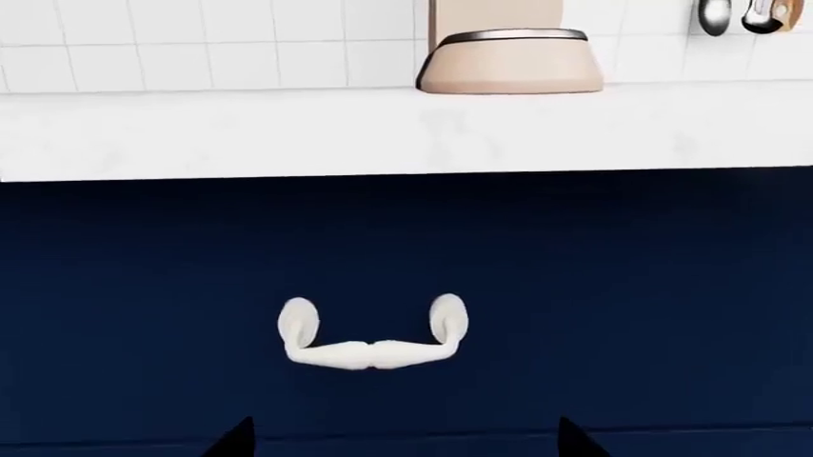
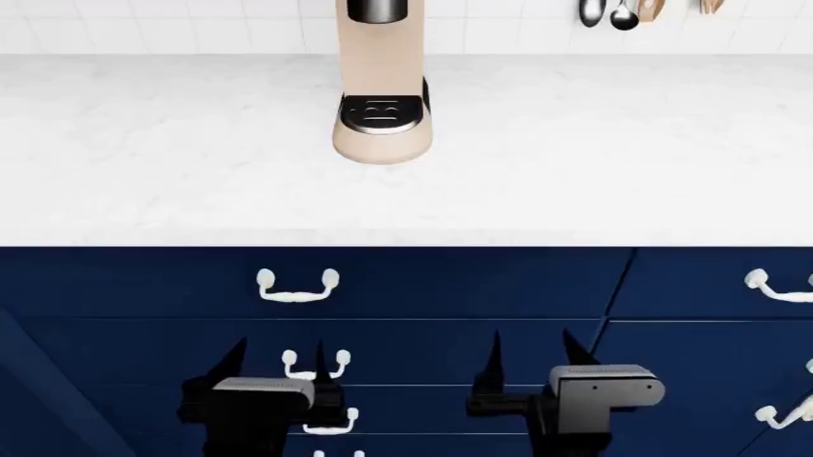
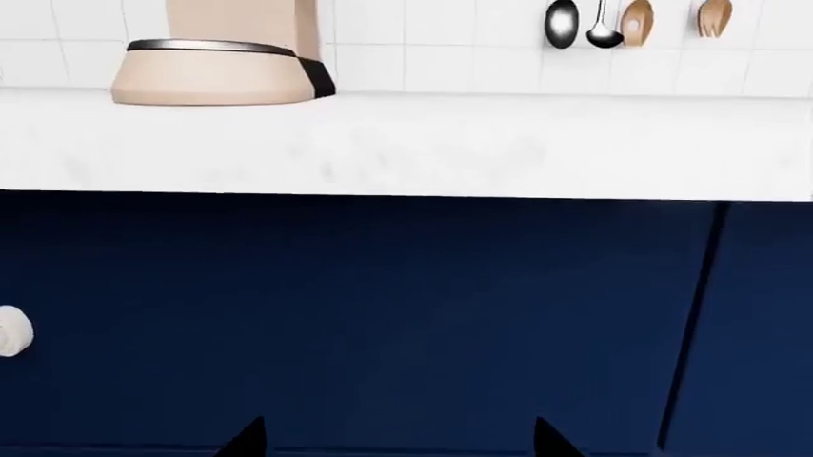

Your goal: Pick the mug from the cabinet, place it under the coffee machine dispenser, and press the start button.

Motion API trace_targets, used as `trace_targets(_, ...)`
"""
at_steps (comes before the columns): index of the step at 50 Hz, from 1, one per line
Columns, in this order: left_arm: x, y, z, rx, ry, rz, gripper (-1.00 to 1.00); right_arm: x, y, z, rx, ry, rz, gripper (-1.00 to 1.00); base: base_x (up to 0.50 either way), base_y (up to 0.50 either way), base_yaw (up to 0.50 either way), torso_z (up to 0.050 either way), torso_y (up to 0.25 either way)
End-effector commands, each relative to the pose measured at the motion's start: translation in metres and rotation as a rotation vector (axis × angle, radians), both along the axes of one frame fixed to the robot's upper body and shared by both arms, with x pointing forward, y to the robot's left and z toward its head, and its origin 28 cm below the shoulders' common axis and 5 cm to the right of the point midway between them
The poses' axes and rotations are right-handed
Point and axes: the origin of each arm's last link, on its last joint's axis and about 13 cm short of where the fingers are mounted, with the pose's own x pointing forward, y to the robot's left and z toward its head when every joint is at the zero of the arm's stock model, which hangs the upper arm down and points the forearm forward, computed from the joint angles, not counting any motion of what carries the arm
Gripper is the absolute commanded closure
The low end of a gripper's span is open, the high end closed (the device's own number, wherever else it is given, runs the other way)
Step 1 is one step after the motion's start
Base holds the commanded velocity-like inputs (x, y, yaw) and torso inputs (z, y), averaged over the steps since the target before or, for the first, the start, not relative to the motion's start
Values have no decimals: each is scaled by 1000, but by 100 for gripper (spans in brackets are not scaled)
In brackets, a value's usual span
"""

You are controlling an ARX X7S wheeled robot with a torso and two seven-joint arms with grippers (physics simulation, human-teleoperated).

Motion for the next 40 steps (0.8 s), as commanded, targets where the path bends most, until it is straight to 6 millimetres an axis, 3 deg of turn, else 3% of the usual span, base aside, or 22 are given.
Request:
trace_targets(1, 1, 0, 0, -8, -41, -30, -100, -1, 1, 22, -16, -34, 24, -100, 0, 0, 0, 0, 0)
trace_targets(9, 2, 0, -1, -43, -96, -71, -100, -10, 0, 48, -24, -56, 52, -100, 0, 0, 0, 0, 0)
trace_targets(13, -10, 22, 89, -45, -176, -74, -100, -14, -2, 61, -31, -77, 54, -100, 0, 0, 0, 0, 0)
trace_targets(16, -20, 30, 136, -65, -273, -89, -100, -10, -6, 83, -70, -161, 46, -100, 0, 0, 0, 0, 0)
trace_targets(18, -22, 33, 153, -78, -311, -96, -100, -7, -8, 102, -88, -211, 39, -100, 0, 0, 0, 0, 0)
trace_targets(29, -21, 42, 190, -103, -436, -89, -100, 6, -27, 174, -103, -338, 40, -100, 0, 0, 0, 0, 0)
trace_targets(40, -26, 44, 219, -103, -596, -102, -100, -3, -45, 218, -106, -442, 29, -100, 0, 0, 0, 8, 21)
